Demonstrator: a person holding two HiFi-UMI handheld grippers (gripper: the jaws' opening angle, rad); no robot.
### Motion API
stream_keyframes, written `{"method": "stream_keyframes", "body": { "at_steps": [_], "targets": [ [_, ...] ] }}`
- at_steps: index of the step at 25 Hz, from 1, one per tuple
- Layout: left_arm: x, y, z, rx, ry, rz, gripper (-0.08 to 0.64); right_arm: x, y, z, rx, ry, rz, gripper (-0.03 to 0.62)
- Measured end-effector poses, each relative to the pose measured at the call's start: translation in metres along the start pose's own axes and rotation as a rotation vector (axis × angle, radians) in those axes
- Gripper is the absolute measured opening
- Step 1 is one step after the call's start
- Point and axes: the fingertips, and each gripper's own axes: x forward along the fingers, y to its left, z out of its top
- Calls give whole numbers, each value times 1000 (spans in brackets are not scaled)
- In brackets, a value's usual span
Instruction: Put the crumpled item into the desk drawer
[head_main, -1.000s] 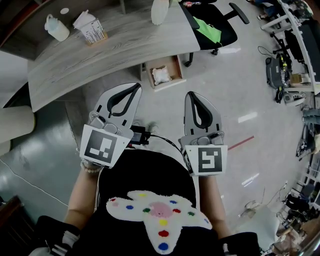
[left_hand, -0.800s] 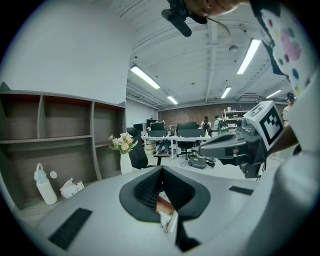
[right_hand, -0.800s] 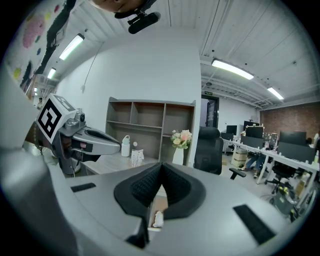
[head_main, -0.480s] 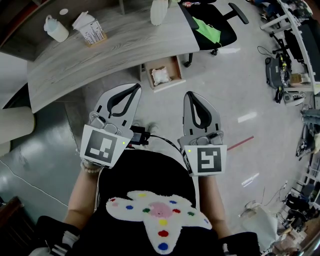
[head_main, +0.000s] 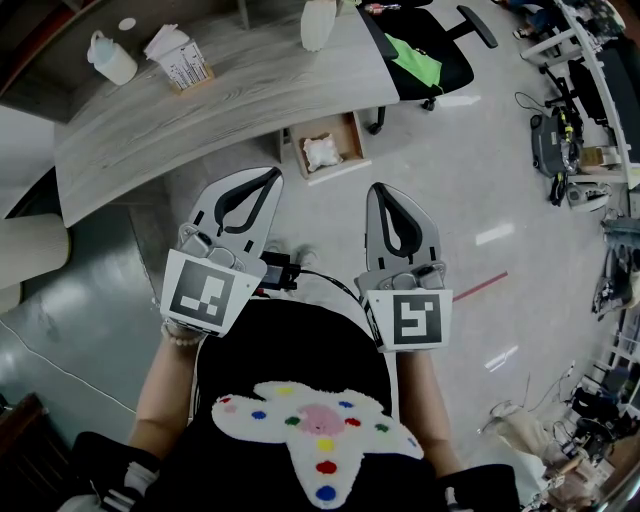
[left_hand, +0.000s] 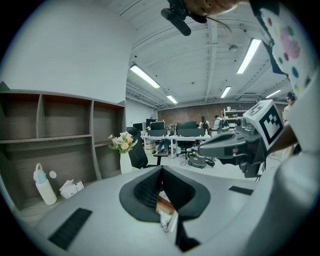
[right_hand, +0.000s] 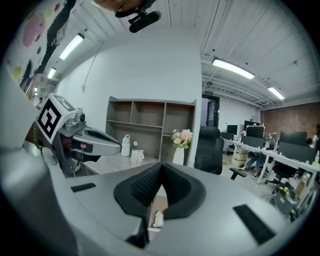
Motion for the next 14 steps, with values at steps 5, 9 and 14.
{"method": "stream_keyframes", "body": {
  "at_steps": [5,9,14],
  "targets": [
    [1,0,0,2,5,-3,12,1,0,0,4,2,0,5],
    [0,-1,-1,2,5,-5,12,1,0,0,2,7,-2,4],
    [1,-1,-1,5,6,-8,12,1,2,-1,3,1,4,5]
  ]
}}
